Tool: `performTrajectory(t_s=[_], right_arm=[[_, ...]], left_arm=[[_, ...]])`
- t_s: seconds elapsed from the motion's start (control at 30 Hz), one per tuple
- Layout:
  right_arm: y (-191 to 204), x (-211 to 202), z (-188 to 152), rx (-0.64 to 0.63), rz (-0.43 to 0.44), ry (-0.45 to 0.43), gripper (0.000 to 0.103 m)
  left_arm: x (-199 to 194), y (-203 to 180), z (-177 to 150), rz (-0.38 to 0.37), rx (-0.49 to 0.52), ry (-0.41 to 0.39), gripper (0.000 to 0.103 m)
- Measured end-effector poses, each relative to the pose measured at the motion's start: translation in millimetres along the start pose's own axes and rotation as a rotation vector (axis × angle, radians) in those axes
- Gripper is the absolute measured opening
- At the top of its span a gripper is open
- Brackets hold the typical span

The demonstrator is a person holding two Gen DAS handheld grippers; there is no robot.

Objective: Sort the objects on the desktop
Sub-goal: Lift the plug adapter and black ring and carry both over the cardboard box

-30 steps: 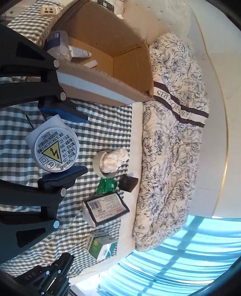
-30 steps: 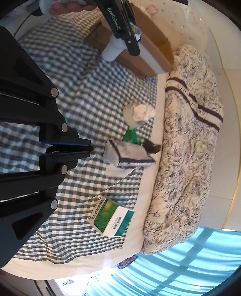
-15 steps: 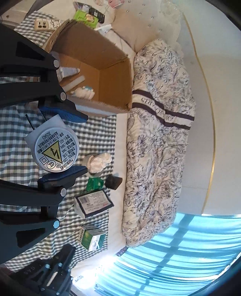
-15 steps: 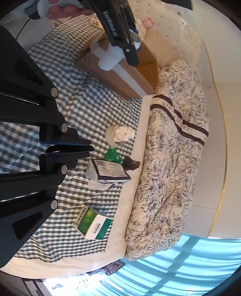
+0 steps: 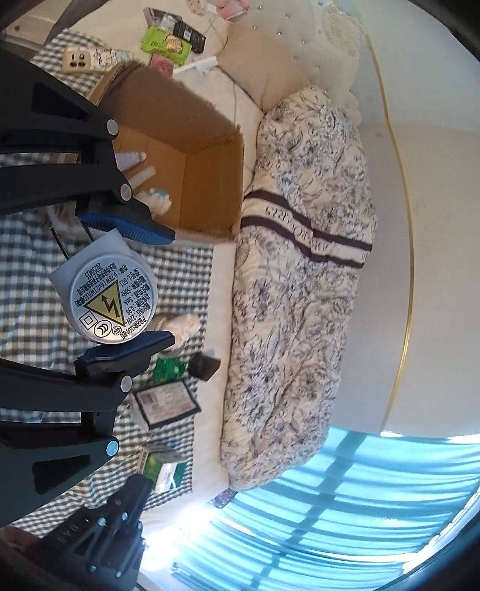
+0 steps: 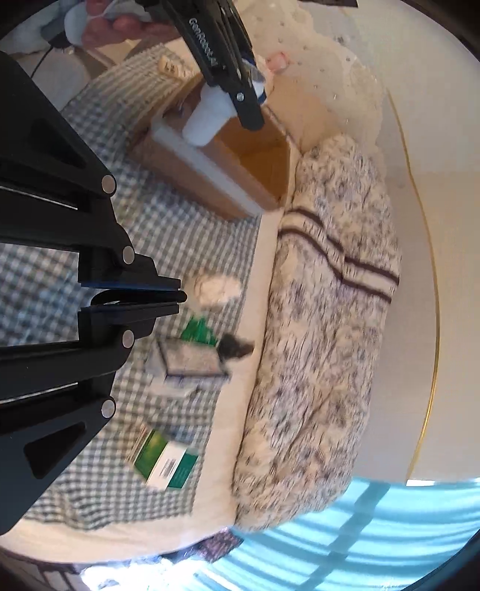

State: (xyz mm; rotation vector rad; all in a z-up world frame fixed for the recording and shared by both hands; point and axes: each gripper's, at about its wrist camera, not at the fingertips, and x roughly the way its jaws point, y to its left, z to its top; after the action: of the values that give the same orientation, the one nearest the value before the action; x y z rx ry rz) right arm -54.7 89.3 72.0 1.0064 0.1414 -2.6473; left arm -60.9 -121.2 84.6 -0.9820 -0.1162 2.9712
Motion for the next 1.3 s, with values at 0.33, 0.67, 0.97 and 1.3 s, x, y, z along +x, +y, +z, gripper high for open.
performTrajectory(t_s=[0.33, 0.67, 0.97, 1.3], right_arm=[[96, 31, 52, -0.087, 0.206, -0.052, 0.005], [162, 68, 63, -0.176, 0.318, -0.007, 0.005], [195, 104, 58, -0.211, 0.356, 0.057, 0.005], [212, 138, 50, -0.227, 0.347, 0.122, 0.005]], left_arm=[[-4, 71, 20, 0.117, -0.067, -0.015, 0.050], [9, 133, 14, 0.194, -0.157, 0.008, 0.050], [37, 160, 0, 0.196, -0.195, 0.064, 0.050], [66, 170, -13, 0.163, -0.208, 0.113, 0.050]])
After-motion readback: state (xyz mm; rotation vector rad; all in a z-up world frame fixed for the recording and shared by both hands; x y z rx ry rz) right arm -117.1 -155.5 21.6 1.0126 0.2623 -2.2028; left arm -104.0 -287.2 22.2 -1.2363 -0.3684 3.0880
